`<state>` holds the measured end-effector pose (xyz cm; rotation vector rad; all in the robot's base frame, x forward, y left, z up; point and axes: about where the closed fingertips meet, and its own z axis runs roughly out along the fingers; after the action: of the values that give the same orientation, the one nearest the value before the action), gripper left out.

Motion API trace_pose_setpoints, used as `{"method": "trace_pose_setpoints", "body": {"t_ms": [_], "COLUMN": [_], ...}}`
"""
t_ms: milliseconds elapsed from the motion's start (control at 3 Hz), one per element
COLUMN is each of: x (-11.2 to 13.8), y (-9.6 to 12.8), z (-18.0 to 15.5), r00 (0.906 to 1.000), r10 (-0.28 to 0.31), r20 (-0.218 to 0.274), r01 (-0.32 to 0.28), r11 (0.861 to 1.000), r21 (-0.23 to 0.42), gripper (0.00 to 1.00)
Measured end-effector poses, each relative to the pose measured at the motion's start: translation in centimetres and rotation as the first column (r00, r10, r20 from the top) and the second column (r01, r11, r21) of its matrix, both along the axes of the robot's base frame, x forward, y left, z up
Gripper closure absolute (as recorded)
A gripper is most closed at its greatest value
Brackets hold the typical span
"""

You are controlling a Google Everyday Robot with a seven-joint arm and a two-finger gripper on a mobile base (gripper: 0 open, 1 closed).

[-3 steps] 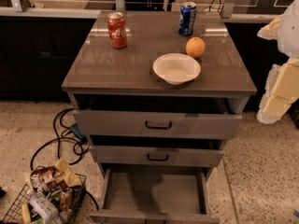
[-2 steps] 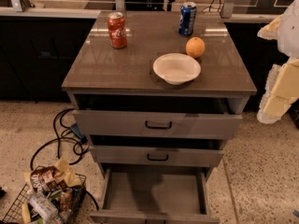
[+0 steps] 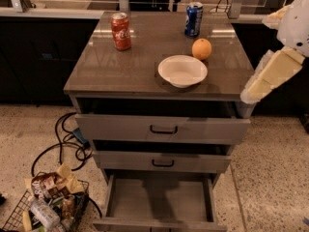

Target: Place coke can into bottom drawer

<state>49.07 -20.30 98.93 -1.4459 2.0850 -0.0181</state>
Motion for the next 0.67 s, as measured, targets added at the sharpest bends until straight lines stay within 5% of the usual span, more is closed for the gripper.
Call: {"method": "trace_pose_setpoints", "body": {"t_ms": [333,667], "x": [4.2,8.6], "y": [2.3,5.0], "z": [0.0,1.2], "r00": [0.9965,0.9849], "r10": [-0.052,-0.082], "r20": [0.066,0.152], "r01": [0.034,0.011], "r11": [0.969,0.907], "r21": [0.246,0.421], "gripper": [0.00,0.00]}}
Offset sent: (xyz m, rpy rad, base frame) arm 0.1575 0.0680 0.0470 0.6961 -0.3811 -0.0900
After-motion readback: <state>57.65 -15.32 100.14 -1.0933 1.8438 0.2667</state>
